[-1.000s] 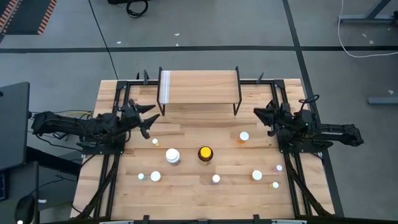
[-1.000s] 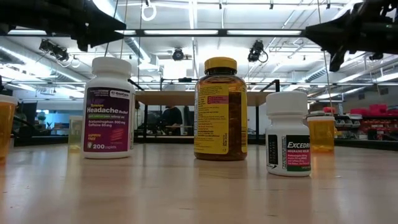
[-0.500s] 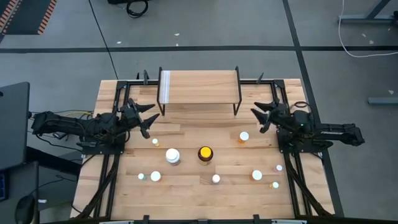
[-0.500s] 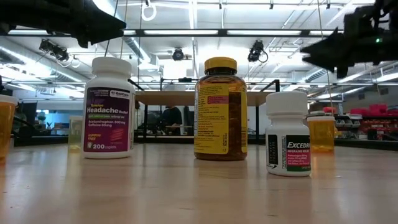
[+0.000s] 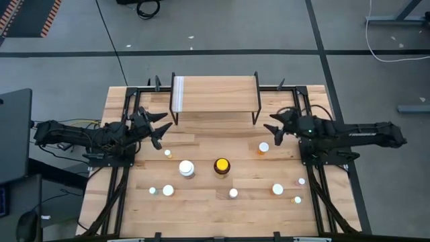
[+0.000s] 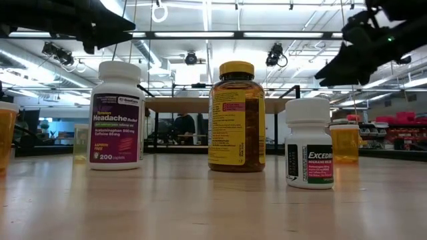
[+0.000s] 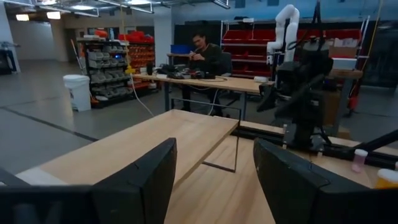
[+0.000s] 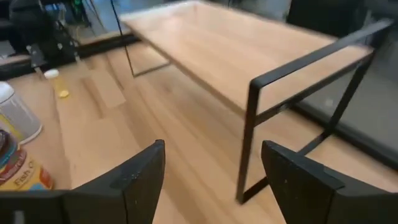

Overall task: Pick and place medicine bottles onto shelf by color
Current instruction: Put the top small orange medicine bottle on the shelf

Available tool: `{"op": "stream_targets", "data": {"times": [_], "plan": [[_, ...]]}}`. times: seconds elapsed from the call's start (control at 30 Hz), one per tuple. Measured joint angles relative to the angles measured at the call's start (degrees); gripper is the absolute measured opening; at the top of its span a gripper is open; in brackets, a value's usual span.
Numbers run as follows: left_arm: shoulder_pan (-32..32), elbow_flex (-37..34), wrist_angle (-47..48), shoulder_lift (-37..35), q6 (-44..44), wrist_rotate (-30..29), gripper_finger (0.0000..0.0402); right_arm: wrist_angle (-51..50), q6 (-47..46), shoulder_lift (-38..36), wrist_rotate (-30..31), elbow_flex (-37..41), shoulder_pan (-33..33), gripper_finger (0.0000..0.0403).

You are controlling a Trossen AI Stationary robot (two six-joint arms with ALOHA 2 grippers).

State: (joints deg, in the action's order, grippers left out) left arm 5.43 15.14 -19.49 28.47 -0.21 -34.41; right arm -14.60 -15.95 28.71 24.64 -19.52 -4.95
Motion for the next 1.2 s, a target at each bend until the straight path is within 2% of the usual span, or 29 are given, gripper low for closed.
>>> {"op": "stream_targets", "data": {"times": [0.23,0.47,0.67,0.77,0.93,1.2], "plan": [[0.02,0.0,0.04,0.0,-2.21,0.0,0.0216,-11.61,-3.45,15.57,-5.32,-9.69,1.08,0.0271],[0.02,0.0,-0.24,0.0,-2.23,0.0,0.0217,-17.27,-6.86,26.54,-6.79,-15.61,6.69,0.0322],[0.0,0.04,-1.31,0.0,-2.17,0.02,0.0212,-22.97,-14.35,31.21,-9.75,-17.45,10.7,0.0366],[0.0,0.04,-2.45,0.01,-2.14,0.0,0.0211,-26.28,-16.44,32.98,-8.92,-17.6,11.87,0.0378],[0.0,0.04,-2.86,0.02,-2.12,0.0,0.0212,-27.38,-16.54,35.2,-6.5,-17.6,11.84,0.0382],[0.0,0.04,-2.78,0.01,-2.14,0.01,0.0206,-27.02,-16.66,36.7,-8.17,-17.6,11.73,0.0381]]}}
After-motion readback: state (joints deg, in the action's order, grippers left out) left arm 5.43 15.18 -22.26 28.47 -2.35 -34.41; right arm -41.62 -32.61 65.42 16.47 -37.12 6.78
